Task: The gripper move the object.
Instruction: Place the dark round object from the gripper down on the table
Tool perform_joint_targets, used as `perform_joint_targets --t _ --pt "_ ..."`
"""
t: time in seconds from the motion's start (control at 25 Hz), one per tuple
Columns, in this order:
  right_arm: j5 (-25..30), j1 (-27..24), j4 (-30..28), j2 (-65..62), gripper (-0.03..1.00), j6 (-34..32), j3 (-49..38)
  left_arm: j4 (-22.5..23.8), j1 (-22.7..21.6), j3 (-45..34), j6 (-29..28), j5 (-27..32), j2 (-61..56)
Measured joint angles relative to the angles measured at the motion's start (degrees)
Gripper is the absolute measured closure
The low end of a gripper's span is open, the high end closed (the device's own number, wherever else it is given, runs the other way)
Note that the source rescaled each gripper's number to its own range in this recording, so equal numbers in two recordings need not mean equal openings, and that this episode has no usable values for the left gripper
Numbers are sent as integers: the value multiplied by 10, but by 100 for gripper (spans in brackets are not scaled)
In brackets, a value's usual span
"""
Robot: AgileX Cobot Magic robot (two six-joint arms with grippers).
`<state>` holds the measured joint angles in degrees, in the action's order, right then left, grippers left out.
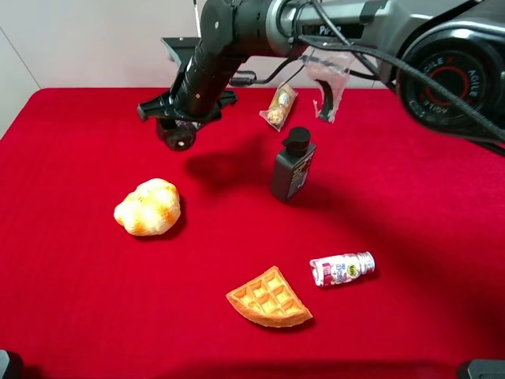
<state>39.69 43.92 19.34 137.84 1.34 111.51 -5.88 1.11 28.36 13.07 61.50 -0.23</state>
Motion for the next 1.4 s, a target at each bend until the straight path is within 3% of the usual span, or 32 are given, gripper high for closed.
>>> perform_joint_targets --t 0.84,0.88,1.0,1.04,1.08,1.2,1.4 --pt "-15 9 4 34 97 0 0 0 0 0 0 0 0" --pt "-15 9 4 34 90 0 0 0 0 0 0 0 0" --pt "-14 9 4 34 31 0 0 0 0 0 0 0 0" --pt "-13 9 4 34 17 0 0 0 0 0 0 0 0" --pt "-11 9 4 34 10 0 0 0 0 0 0 0 0" --pt "-4 9 4 33 -1 0 0 0 0 0 0 0 0" --pt "27 8 4 25 -3 0 10 0 0 0 0 0 0"
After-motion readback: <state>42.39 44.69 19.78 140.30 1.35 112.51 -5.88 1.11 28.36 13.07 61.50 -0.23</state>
